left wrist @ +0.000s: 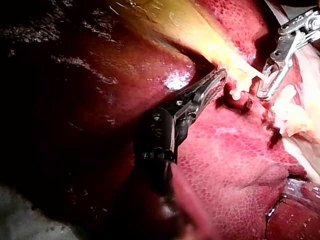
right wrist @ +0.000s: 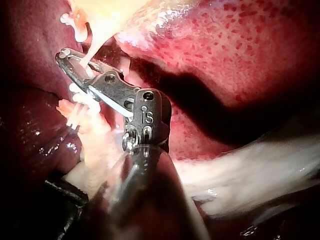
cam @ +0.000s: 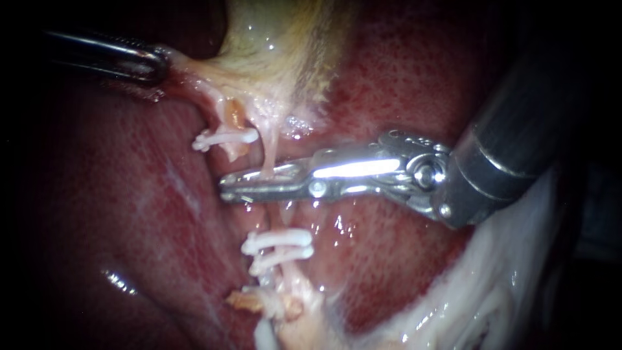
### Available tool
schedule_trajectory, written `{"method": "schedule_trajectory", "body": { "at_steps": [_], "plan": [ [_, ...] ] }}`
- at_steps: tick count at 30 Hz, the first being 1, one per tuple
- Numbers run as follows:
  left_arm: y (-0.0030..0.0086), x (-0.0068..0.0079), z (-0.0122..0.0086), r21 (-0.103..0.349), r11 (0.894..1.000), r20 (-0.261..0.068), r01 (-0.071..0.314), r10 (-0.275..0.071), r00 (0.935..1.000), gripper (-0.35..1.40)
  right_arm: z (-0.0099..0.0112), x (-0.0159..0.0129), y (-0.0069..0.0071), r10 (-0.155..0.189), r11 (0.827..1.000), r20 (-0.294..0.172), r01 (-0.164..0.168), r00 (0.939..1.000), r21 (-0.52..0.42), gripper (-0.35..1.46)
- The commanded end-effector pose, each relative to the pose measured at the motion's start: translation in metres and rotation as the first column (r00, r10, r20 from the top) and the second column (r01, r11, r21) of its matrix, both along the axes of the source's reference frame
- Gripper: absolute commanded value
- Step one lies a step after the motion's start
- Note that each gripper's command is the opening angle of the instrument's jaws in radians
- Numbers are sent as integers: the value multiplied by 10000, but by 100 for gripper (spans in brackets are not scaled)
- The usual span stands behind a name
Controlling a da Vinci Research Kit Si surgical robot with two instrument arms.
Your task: Going back third clip right tube
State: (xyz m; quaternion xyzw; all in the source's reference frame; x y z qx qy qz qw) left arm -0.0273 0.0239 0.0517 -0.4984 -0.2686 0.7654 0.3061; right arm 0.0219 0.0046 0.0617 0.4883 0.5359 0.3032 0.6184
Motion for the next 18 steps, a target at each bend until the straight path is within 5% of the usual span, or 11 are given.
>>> {"method": "schedule_trajectory", "body": {
  "at_steps": [1,3,6,8,14,18],
  "plan": [
    [0,0,0,2,10000,4,-4,4,10000,-35,2,0,0,9,10000,-7,-9,10000,-66,-35],
    [0,0,0,2,10000,5,-4,4,10000,-35,6,3,-1,76,9972,-36,-79,10000,-748,-3],
    [0,0,0,2,10000,4,-4,4,10000,-35,16,8,-3,348,9886,704,-240,9969,-1485,42],
    [0,0,0,1,10000,4,-4,4,10000,-35,25,8,-4,538,9799,1220,-289,9911,-1974,48],
    [0,1,0,0,10000,5,-6,6,10000,-35,40,-10,-1,854,9590,1694,-349,9818,-2812,50],
    [0,1,0,0,10000,7,-9,9,10000,-35,33,-33,-5,850,9326,1607,-217,9833,-3602,50]
  ]
}}
